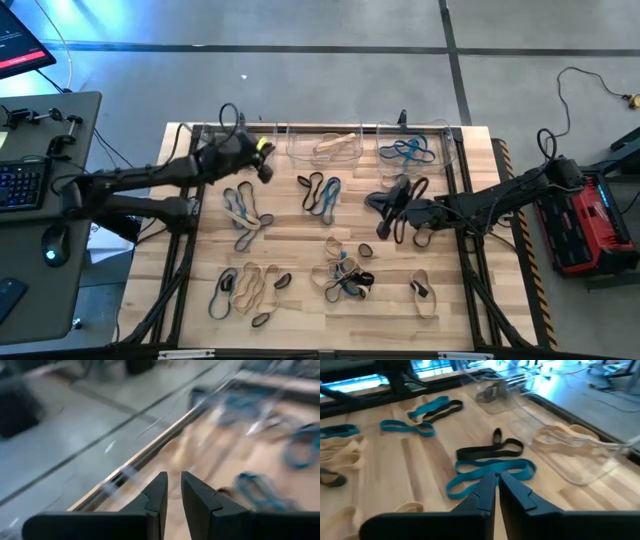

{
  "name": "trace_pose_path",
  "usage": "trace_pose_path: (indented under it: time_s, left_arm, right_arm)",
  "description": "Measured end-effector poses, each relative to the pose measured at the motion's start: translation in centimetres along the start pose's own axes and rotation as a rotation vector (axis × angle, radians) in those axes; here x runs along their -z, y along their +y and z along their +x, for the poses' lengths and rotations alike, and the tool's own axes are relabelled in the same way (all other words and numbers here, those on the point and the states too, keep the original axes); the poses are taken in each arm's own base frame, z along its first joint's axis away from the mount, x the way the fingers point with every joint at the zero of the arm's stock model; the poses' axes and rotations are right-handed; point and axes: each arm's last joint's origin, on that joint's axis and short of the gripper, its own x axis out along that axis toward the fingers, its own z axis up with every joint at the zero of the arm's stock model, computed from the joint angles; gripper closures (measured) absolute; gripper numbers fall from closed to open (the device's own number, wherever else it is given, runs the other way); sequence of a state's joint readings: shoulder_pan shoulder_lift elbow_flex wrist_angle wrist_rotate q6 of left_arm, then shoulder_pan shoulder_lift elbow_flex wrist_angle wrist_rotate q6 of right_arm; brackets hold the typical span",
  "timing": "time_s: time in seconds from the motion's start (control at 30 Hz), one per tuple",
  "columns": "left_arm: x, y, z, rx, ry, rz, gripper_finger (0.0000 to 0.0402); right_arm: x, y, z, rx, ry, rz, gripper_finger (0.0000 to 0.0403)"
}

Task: Sort rubber bands into baskets
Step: Put the black rubber band into the left transparent bin

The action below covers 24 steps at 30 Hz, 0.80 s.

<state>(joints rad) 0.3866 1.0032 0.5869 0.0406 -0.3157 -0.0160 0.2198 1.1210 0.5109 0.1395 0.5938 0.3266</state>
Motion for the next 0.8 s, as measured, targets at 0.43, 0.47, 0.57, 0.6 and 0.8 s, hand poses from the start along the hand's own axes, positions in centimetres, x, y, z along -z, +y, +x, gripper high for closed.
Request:
trace_pose_path:
  time_s: [0.43,0.47,0.57,0.6,0.8]
  left_arm:
    - [1.4,-5.1,-3.2,0.274,-0.236,0.103,0.0358]
    - [1.4,-5.4,-3.4,0.29,-0.241,0.108,0.0358]
    - [1.5,-6.1,-3.9,0.332,-0.253,0.124,0.0358]
    - [1.5,-6.3,-4.1,0.344,-0.256,0.128,0.0358]
    - [1.6,-7.2,-4.7,0.395,-0.265,0.146,0.0358]
  right_arm:
    - [0.2,2.8,-1.2,-0.118,-0.001,-0.092,0.0254]
    - [0.5,3.1,-1.1,-0.123,0.011,-0.096,0.0246]
    - [1.6,3.9,-0.7,-0.131,0.055,-0.115,0.0224]
    - [2.1,4.2,-0.5,-0.133,0.071,-0.122,0.0219]
    - [4.9,5.7,0.3,-0.132,0.171,-0.128,0.0204]
